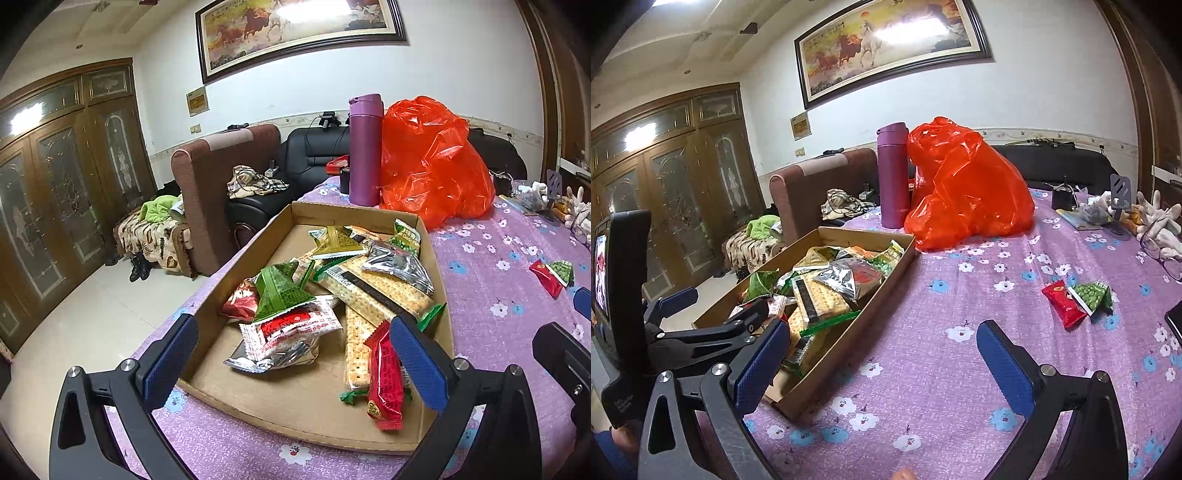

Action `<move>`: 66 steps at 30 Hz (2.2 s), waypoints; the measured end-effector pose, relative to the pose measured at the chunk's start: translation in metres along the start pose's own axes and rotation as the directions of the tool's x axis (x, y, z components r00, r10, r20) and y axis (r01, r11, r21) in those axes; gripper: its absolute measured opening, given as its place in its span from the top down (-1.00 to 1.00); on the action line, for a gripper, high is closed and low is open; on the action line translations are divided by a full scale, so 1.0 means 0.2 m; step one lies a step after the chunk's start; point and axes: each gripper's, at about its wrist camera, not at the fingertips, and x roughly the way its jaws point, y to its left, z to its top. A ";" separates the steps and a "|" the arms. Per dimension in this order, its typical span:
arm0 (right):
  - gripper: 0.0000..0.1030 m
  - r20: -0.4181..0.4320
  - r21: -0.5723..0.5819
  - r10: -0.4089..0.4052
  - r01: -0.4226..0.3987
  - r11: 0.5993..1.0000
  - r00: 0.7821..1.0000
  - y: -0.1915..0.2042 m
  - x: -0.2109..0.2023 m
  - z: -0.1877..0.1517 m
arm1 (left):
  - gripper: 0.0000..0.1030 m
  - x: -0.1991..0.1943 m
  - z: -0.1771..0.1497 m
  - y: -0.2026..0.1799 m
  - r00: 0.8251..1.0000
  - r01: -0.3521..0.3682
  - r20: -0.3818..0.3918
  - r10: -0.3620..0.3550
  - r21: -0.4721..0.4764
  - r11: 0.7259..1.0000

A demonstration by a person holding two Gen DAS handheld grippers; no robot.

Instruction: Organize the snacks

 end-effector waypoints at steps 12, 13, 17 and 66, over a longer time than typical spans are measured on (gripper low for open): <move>-1.00 -0.013 0.014 0.002 -0.002 1.000 1.000 -0.01 0.00 0.00 | -1.00 0.03 0.01 0.02 0.999 0.014 -0.039 -0.015 -0.024 1.000; -1.00 -0.012 0.010 0.001 -0.001 1.000 1.000 -0.01 0.00 0.00 | -1.00 0.04 0.01 0.03 0.999 0.017 -0.044 -0.018 -0.029 0.999; -1.00 -0.011 0.008 0.000 0.000 1.000 1.000 0.00 0.01 0.00 | -1.00 0.05 0.02 0.04 0.998 0.021 -0.059 -0.023 -0.044 0.999; -1.00 -0.003 0.055 -0.028 0.028 0.998 1.000 -0.08 0.02 0.00 | -1.00 0.06 0.05 0.12 0.996 0.017 -0.084 -0.024 -0.080 0.997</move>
